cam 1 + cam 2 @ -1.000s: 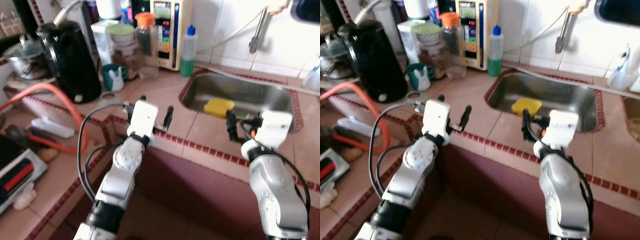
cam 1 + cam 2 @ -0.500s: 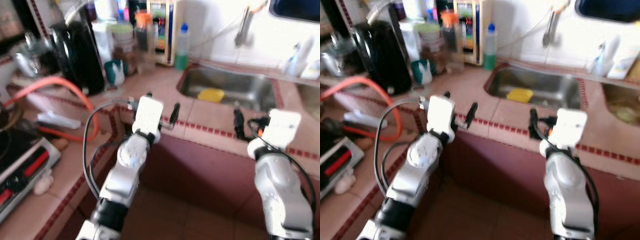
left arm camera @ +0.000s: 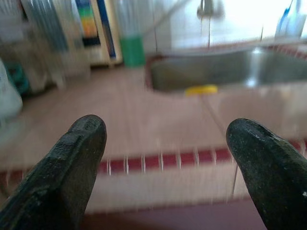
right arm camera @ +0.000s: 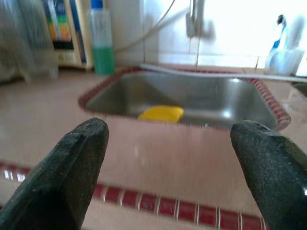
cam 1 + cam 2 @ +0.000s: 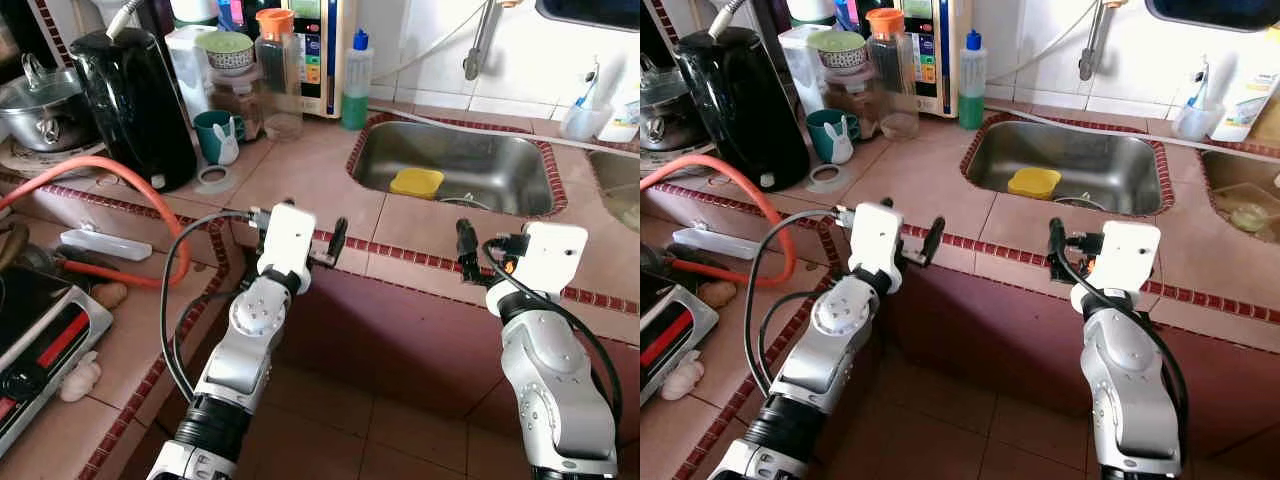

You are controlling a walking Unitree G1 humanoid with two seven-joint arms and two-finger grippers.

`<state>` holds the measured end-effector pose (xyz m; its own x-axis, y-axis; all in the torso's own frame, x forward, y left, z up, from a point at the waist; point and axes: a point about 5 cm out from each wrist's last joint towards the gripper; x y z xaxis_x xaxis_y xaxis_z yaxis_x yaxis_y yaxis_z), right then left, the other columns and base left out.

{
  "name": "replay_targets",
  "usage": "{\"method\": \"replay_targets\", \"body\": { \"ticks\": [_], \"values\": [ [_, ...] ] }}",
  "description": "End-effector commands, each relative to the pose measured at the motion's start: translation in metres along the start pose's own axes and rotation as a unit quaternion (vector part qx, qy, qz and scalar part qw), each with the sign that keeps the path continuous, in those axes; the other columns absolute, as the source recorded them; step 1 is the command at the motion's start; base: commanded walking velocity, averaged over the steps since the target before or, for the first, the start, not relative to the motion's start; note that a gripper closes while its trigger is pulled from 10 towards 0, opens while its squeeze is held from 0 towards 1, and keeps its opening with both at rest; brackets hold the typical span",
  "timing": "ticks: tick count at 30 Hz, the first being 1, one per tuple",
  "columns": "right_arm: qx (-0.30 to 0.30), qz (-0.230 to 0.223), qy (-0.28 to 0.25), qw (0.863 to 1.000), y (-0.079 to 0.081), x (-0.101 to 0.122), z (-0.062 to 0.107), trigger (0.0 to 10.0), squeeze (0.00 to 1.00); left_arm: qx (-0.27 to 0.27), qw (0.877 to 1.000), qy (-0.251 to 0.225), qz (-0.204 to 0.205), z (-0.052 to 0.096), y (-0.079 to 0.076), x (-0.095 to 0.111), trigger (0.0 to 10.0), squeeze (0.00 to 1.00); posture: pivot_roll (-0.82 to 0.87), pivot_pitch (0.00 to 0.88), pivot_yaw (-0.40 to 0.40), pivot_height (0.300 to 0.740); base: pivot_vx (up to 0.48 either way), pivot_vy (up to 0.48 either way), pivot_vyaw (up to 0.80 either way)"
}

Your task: Kitchen organization

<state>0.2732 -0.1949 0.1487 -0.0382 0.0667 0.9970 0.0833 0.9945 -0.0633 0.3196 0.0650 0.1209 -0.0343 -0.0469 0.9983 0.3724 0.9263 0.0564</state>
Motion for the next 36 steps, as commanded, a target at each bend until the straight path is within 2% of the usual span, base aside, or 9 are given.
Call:
{"method": "replay_targets", "body": {
  "ticks": [1, 8, 11, 15, 16, 22, 24, 26, 36],
  "values": [
    [0.004, 0.006, 0.010, 1.000, 0.000, -0.008, 0.002, 10.0, 0.00, 0.004, 1.000, 0.017, 0.002, 0.004, 0.005, -0.011, 10.0, 0.00, 0.01, 0.000, 0.016, 0.740, 0.000, 0.000, 0.00],
    [0.007, 0.038, 0.055, 0.998, -0.010, -0.044, 0.024, 10.0, 0.00, 0.015, 0.998, 0.053, -0.024, 0.020, 0.016, -0.041, 10.0, 0.00, 0.02, 0.000, 0.016, 0.740, 0.000, 0.000, 0.00],
    [0.020, 0.035, 0.071, 0.997, -0.011, -0.056, 0.034, 10.0, 0.00, 0.004, 0.997, 0.074, -0.009, 0.028, 0.019, -0.053, 10.0, 0.00, 0.02, 0.000, 0.014, 0.740, 0.000, 0.000, 0.00],
    [0.043, 0.050, 0.118, 0.991, -0.013, -0.084, 0.054, 10.0, 0.00, 0.004, 0.990, 0.132, -0.041, 0.041, 0.024, -0.081, 10.0, 0.00, 0.02, 0.000, 0.014, 0.740, 0.000, 0.000, 0.00],
    [0.049, 0.057, 0.159, 0.984, -0.017, -0.106, 0.067, 10.0, 0.00, 0.010, 0.984, 0.173, -0.050, 0.048, 0.028, -0.096, 10.0, 0.00, 0.02, 0.000, 0.014, 0.740, 0.000, 0.000, 0.00],
    [0.042, 0.064, 0.255, 0.964, -0.031, -0.157, 0.097, 10.0, 0.00, 0.040, 0.950, 0.310, -0.031, 0.066, 0.042, -0.134, 10.0, 0.00, 0.03, 0.000, 0.012, 0.740, 0.000, 0.000, 0.00],
    [0.042, 0.068, 0.264, 0.961, -0.032, -0.161, 0.099, 10.0, 0.00, 0.038, 0.946, 0.321, -0.036, 0.068, 0.043, -0.137, 10.0, 0.00, 0.03, 0.000, 0.012, 0.740, 0.000, 0.000, 0.00],
    [0.036, 0.065, 0.315, 0.946, -0.036, -0.184, 0.109, 10.0, 0.00, 0.032, 0.929, 0.368, -0.028, 0.078, 0.041, -0.151, 10.0, 0.00, 0.03, 0.000, 0.011, 0.740, 0.000, 0.000, 0.00],
    [0.045, 0.062, 0.391, 0.917, -0.030, -0.213, 0.110, 10.0, 0.00, 0.010, 0.897, 0.432, -0.093, 0.089, 0.035, -0.166, 10.0, 0.00, 0.03, 0.000, 0.015, 0.740, 0.000, 0.000, 0.00]
  ]
}}
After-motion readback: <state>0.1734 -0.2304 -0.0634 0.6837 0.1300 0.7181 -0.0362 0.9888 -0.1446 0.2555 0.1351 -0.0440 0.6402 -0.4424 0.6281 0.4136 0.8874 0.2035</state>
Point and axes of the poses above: a point about 5 cm out from each wrist's last joint towards the gripper, its own z axis pointing back from the gripper into the wrist, its own x axis along the axis of the wrist's last joint, y = z × x, and after that the axes turned 3 degrees about z, right-handed
